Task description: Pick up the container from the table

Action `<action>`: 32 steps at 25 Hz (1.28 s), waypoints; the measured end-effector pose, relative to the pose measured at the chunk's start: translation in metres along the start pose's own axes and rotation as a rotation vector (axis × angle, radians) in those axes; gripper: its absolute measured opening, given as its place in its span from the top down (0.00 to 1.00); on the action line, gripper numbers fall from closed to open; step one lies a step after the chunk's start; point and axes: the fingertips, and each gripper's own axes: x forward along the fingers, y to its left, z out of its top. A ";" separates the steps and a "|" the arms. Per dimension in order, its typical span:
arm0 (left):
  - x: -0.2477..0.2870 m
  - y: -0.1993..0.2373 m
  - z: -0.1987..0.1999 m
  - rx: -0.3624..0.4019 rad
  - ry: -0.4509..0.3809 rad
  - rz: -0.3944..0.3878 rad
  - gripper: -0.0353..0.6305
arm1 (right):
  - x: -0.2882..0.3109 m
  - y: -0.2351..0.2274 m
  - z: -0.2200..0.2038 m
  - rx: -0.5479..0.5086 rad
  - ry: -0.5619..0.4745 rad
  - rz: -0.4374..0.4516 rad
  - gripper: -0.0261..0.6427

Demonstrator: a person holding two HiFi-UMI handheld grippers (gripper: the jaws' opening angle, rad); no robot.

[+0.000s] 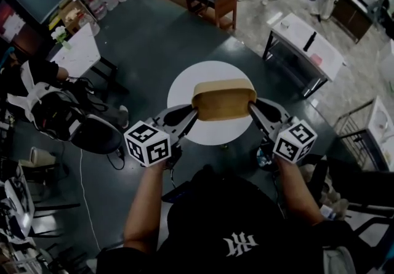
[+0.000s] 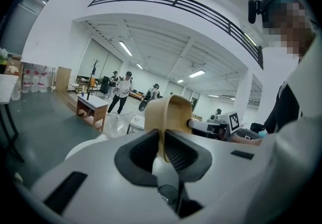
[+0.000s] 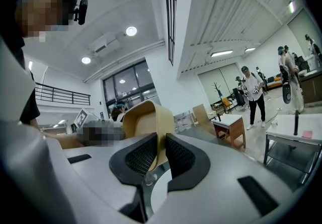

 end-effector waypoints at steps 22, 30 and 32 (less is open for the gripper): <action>-0.031 0.046 -0.012 -0.038 0.004 -0.098 0.89 | 0.035 0.035 -0.017 -0.017 0.047 -0.066 0.85; -0.045 0.060 -0.012 -0.045 0.012 -0.123 0.89 | 0.048 0.049 -0.024 -0.019 0.068 -0.090 0.85; -0.045 0.064 -0.014 -0.051 0.014 -0.129 0.89 | 0.051 0.050 -0.025 -0.019 0.073 -0.095 0.85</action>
